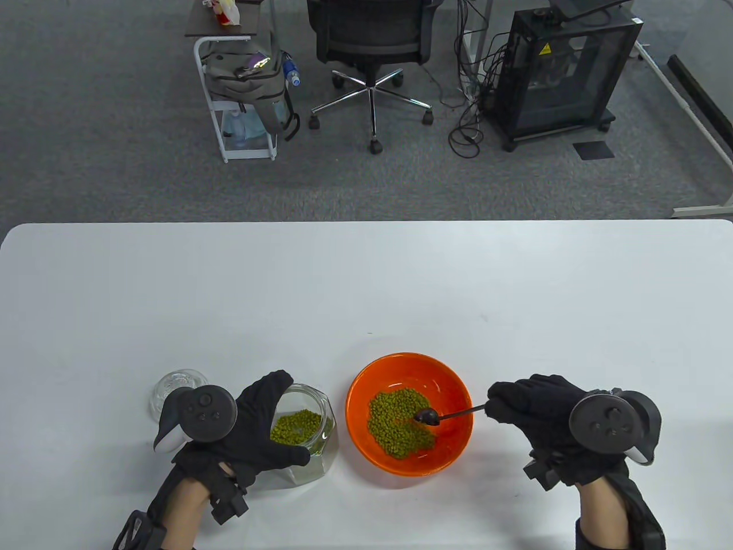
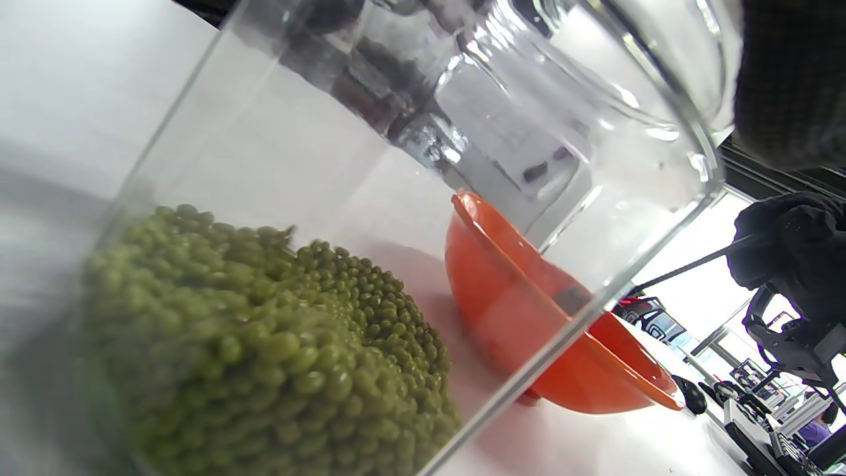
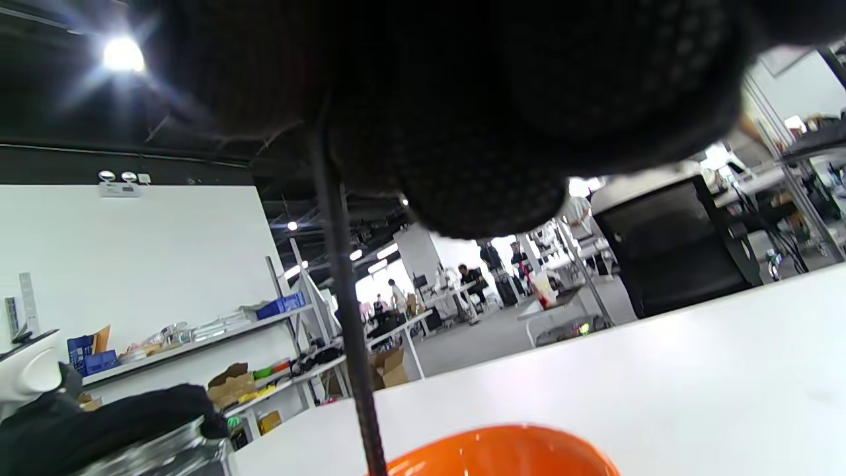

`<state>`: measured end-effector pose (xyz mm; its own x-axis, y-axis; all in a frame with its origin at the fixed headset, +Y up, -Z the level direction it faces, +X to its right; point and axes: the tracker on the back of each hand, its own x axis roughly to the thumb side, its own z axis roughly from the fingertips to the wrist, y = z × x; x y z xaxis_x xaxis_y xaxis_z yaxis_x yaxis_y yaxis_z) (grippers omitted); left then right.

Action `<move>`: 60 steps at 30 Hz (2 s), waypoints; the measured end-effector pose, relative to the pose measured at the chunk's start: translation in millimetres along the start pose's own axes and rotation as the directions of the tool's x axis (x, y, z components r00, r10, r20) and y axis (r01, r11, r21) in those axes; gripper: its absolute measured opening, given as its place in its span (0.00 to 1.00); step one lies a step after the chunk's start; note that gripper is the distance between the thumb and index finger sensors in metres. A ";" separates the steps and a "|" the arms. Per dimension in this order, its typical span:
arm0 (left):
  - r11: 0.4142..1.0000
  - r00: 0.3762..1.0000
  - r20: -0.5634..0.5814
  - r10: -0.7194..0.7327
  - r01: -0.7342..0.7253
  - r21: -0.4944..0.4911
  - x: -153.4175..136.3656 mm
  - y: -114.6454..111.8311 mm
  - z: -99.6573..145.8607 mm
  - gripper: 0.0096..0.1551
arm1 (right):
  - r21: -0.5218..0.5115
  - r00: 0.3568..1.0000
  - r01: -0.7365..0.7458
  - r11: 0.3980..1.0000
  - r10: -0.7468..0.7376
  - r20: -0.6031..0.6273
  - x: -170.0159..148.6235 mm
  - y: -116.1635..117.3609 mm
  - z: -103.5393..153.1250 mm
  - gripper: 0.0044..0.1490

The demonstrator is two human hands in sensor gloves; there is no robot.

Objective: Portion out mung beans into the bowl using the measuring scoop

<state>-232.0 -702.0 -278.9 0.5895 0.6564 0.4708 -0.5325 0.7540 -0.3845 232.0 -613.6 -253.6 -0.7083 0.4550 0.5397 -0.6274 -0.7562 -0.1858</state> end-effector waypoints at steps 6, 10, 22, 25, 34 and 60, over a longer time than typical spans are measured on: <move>1.000 1.000 0.000 -0.001 0.001 0.000 0.1 0.1 0.0 0.80 | -0.017 1.000 0.022 1.000 -0.022 0.002 -2.3 -1.5 1.5 0.28; 1.000 1.000 -0.001 -0.003 0.003 -0.001 0.1 0.1 0.2 0.80 | -0.067 1.000 0.021 0.998 -0.022 -0.015 -5.7 -1.5 1.8 0.29; 1.000 1.000 -0.002 -0.004 0.004 -0.002 -0.3 -0.1 0.1 0.79 | -0.283 0.935 0.292 0.914 -0.334 -0.115 -24.6 -4.9 3.2 0.27; 1.000 1.000 -0.001 -0.004 0.004 -0.002 -0.3 -0.1 0.1 0.79 | -0.320 0.927 0.299 0.899 -0.354 -0.128 -23.6 -7.7 2.3 0.27; 1.000 1.000 -0.002 -0.003 0.003 -0.002 -0.3 -0.2 0.1 0.79 | -0.315 0.869 0.432 0.845 -0.484 -0.105 15.9 -4.3 -22.0 0.27; 1.000 1.000 -0.002 -0.002 0.002 -0.003 -0.3 0.0 0.0 0.80 | 0.054 0.985 0.174 0.983 -0.174 -0.004 142.8 89.6 -122.0 0.27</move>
<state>-232.3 -702.2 -279.0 0.5916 0.6547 0.4705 -0.5296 0.7556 -0.3854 35.2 -559.0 -293.3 -0.5893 0.5819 0.5605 -0.7229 -0.6895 -0.0442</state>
